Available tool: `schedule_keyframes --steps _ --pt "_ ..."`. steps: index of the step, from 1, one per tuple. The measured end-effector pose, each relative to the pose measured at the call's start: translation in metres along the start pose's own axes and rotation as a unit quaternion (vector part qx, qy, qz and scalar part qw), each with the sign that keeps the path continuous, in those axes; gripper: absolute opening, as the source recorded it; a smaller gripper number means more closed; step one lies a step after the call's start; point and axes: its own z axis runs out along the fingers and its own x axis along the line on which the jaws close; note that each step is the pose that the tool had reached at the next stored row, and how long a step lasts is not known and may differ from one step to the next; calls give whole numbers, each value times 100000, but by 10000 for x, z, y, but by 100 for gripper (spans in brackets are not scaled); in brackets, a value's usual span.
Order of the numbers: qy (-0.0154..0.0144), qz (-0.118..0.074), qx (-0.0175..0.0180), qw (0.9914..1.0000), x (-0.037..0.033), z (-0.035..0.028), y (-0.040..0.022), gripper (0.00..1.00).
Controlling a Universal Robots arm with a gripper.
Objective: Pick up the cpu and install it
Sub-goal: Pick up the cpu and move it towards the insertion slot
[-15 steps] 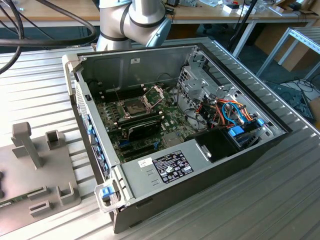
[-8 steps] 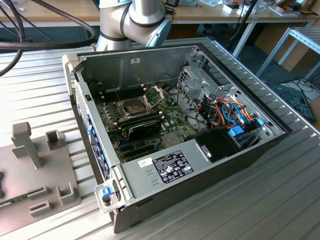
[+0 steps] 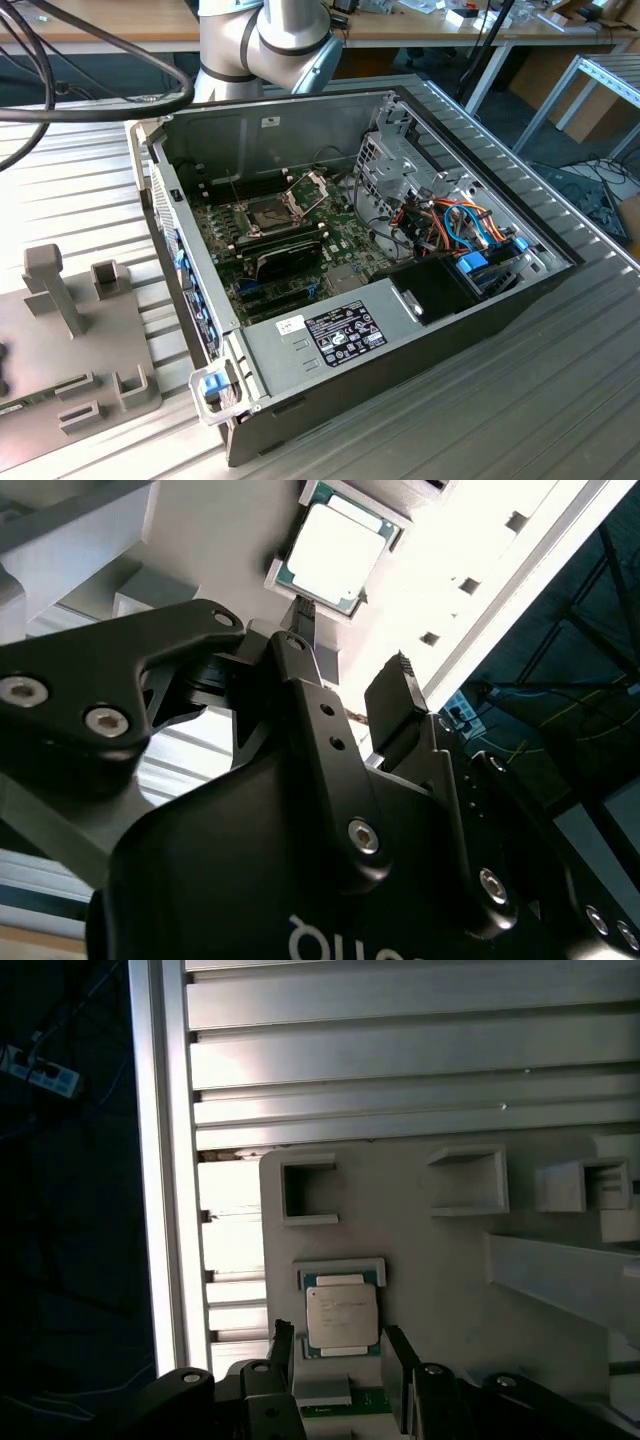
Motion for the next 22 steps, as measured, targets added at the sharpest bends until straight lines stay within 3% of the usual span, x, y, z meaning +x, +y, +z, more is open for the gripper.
schedule_keyframes --steps 8,22 --pt "2 -2 0 100000 -2 85 -3 48" --pt "-1 -2 -1 100000 -6 342 -11 48"
